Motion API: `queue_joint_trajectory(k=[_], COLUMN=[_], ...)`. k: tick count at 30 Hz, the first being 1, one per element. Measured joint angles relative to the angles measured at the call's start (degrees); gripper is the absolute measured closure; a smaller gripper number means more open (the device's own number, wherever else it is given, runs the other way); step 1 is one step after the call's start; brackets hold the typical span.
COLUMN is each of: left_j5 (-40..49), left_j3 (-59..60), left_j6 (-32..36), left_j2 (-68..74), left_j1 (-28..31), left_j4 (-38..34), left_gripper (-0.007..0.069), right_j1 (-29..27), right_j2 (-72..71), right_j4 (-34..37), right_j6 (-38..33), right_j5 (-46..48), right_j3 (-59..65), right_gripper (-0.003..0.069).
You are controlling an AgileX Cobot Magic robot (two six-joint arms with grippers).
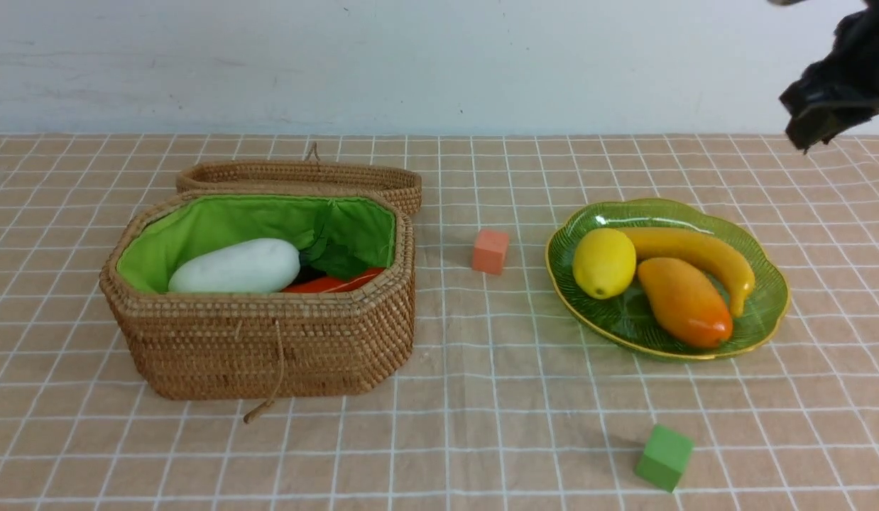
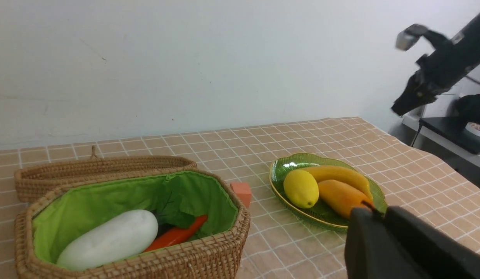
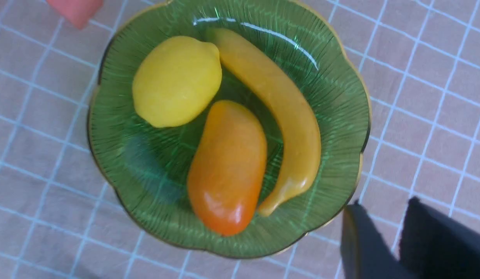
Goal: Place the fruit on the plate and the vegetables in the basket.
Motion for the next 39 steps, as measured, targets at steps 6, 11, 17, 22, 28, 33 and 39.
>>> queue_joint_trajectory(k=[6, 11, 17, 22, 28, 33, 39], left_j5=[-2.29, -6.5, -7.24, -7.38, -6.7, -5.1, -3.14], left_j3=[7.85, 17.43, 22.77, 24.93, 25.46, 25.46, 25.46], left_j6=[-0.06, -0.06, -0.06, -0.06, -0.06, -0.06, -0.06], left_j2=[-9.73, -15.33, -15.67, -15.67, -15.67, -15.67, -15.67], left_j1=[0.0, 0.0, 0.0, 0.0, 0.0, 0.0, 0.0], left_j4=[1.56, 1.75, 1.86, 1.86, 1.86, 1.86, 1.81], left_gripper=[0.0638, 0.0638, 0.0638, 0.0638, 0.0638, 0.0638, 0.0638], right_j1=[0.0, 0.0, 0.0, 0.0, 0.0, 0.0, 0.0], right_j2=[-15.11, -33.18, -55.27, -69.25, -78.96, -82.29, -82.74], right_j4=[2.74, 3.82, 3.87, 3.97, 3.58, 2.48, 1.53], right_j6=[4.29, 7.8, 13.55, 15.51, 22.1, 24.08, 24.24], right_j5=[0.26, 0.5, -4.4, -11.22, -20.88, -21.29, -20.43], right_j3=[18.46, 40.19, 60.49, 69.68, 76.77, 79.16, 79.37], right_gripper=[0.067, 0.0662, 0.0658, 0.0655, 0.0644, 0.0638, 0.0631])
